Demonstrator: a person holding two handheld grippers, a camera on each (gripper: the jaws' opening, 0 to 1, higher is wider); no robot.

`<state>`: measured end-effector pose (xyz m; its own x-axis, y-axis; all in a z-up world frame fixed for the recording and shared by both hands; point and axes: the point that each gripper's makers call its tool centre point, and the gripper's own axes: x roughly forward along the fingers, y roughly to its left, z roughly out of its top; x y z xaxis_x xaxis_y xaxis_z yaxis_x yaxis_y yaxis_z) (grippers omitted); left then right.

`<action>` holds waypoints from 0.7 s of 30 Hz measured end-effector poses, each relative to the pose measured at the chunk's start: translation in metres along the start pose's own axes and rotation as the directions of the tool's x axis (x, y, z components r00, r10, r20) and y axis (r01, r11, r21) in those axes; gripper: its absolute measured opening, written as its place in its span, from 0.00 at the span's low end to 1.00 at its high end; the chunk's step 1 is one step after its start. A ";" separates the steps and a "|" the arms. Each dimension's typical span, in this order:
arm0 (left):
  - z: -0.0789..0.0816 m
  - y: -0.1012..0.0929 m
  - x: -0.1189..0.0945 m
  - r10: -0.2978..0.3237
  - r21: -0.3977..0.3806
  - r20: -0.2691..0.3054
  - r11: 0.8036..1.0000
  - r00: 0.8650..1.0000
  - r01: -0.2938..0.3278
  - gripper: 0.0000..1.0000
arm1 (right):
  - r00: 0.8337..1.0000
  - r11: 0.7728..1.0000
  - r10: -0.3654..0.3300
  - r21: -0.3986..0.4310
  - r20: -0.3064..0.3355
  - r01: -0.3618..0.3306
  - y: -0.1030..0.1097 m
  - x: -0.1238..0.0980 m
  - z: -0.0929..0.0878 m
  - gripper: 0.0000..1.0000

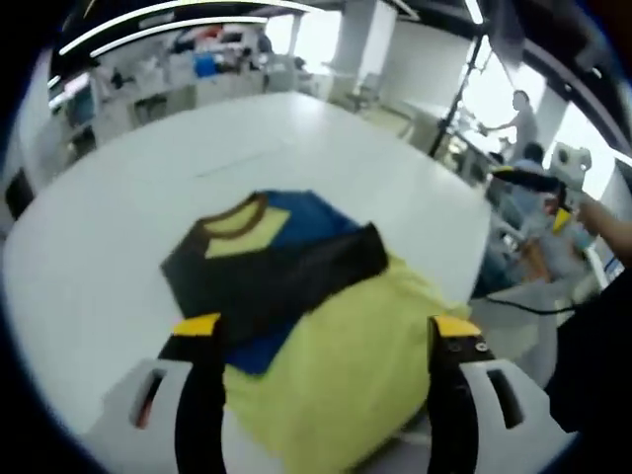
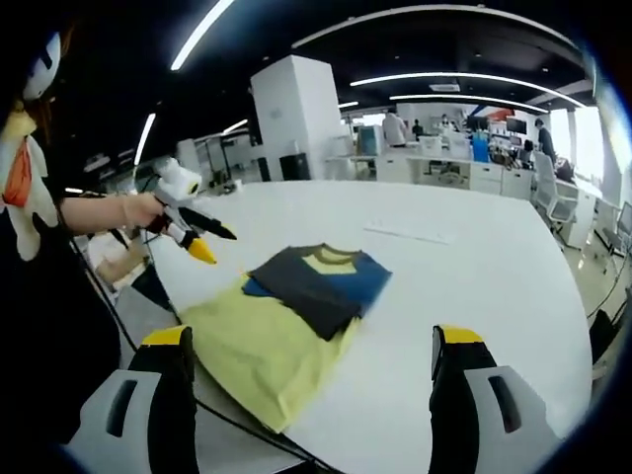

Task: Fold the garment on the visible template until the final outline fits inside the template.

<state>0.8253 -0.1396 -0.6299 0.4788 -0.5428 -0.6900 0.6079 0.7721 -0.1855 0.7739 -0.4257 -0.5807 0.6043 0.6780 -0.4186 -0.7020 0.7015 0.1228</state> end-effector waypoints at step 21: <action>-0.046 0.020 -0.113 0.092 -0.121 0.114 0.990 0.989 -0.078 0.99 | 1.000 0.999 -0.005 -0.039 -0.024 0.004 0.013 -0.007 0.006 1.00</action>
<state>0.7547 -0.0479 -0.5878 0.6021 -0.5033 -0.6198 0.4873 0.8466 -0.2141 0.7627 -0.4198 -0.5703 0.5988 0.6690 -0.4404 -0.7137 0.6952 0.0857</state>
